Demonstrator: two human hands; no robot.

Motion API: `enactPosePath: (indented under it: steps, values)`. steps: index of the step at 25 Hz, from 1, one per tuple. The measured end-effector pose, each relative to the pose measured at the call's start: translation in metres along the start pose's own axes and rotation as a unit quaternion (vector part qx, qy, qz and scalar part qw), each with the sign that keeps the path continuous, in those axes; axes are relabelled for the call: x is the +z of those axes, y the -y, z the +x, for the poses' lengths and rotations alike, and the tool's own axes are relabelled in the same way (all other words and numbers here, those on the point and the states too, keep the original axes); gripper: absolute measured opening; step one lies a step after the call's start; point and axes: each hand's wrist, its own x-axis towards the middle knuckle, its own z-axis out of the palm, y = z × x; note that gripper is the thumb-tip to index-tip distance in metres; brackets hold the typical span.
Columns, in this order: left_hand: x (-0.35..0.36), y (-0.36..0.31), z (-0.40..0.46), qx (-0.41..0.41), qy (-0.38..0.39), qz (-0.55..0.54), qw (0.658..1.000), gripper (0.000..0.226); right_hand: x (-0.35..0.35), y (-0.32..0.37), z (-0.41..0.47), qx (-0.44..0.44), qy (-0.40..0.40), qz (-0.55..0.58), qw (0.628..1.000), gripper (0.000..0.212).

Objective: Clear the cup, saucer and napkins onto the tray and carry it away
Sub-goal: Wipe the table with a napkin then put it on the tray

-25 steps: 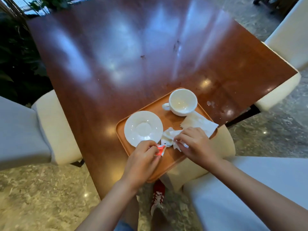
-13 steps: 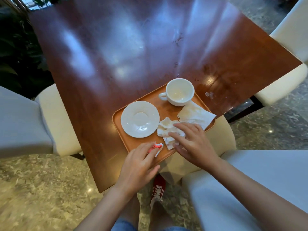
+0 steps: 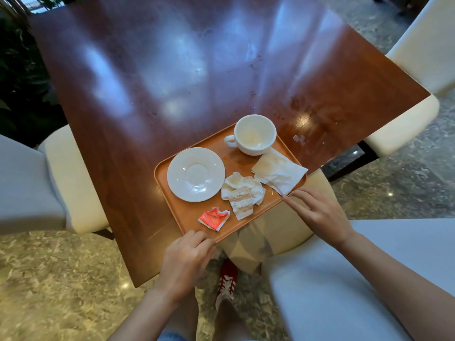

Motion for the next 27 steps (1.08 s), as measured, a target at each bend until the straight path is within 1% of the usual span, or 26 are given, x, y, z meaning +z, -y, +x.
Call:
enactPosePath:
  steps: [2, 4, 5, 6, 7, 9, 11, 14, 16, 19, 24, 27]
  values:
    - [-0.003, 0.005, 0.003, -0.014, 0.011, -0.006, 1.0, 0.027, 0.002, 0.001, 0.01, 0.007, -0.008, 0.004, 1.0, 0.015]
    - [-0.009, 0.013, 0.007, -0.028, 0.017, -0.013, 0.999, 0.015, 0.005, 0.004, 0.023, 0.01, -0.006, 0.01, 1.0, 0.011]
    - [-0.012, 0.019, 0.009, -0.032, 0.016, -0.015, 0.999, 0.006, 0.008, 0.005, 0.03, 0.012, -0.002, 0.012, 1.0, 0.011]
    - [-0.014, 0.026, 0.012, -0.034, 0.015, -0.015, 0.999, 0.003, 0.01, 0.006, 0.036, 0.016, 0.003, 0.013, 1.0, 0.013]
    - [-0.017, 0.035, 0.015, -0.035, 0.012, -0.011, 0.999, 0.006, 0.012, 0.007, 0.043, 0.022, 0.006, 0.013, 1.0, 0.014]
    - [-0.022, 0.056, 0.022, -0.037, 0.011, -0.001, 0.999, 0.022, 0.018, 0.01, 0.06, 0.042, 0.006, 0.008, 0.999, 0.014]
    - [-0.026, 0.078, 0.03, -0.03, 0.005, 0.007, 1.0, 0.029, 0.025, 0.015, 0.078, 0.065, 0.006, -0.001, 0.998, 0.015]
    - [-0.031, 0.11, 0.042, -0.033, -0.023, 0.02, 0.999, 0.029, 0.037, 0.021, 0.109, 0.099, -0.005, -0.013, 0.995, 0.017]
    - [-0.032, 0.129, 0.052, -0.054, -0.05, 0.021, 0.997, 0.028, 0.043, 0.025, 0.13, 0.128, -0.022, -0.012, 0.991, 0.017]
    - [-0.034, 0.154, 0.065, -0.095, -0.084, 0.009, 0.992, 0.029, 0.053, 0.03, 0.153, 0.16, -0.04, 0.027, 0.986, 0.014]
    - [-0.034, 0.183, 0.081, -0.104, -0.106, -0.01, 0.989, 0.029, 0.071, 0.034, 0.174, 0.2, -0.045, 0.032, 0.978, 0.016]
    - [-0.035, 0.199, 0.091, -0.101, -0.111, -0.007, 0.989, 0.023, 0.081, 0.031, 0.19, 0.219, -0.056, 0.032, 0.974, 0.014]
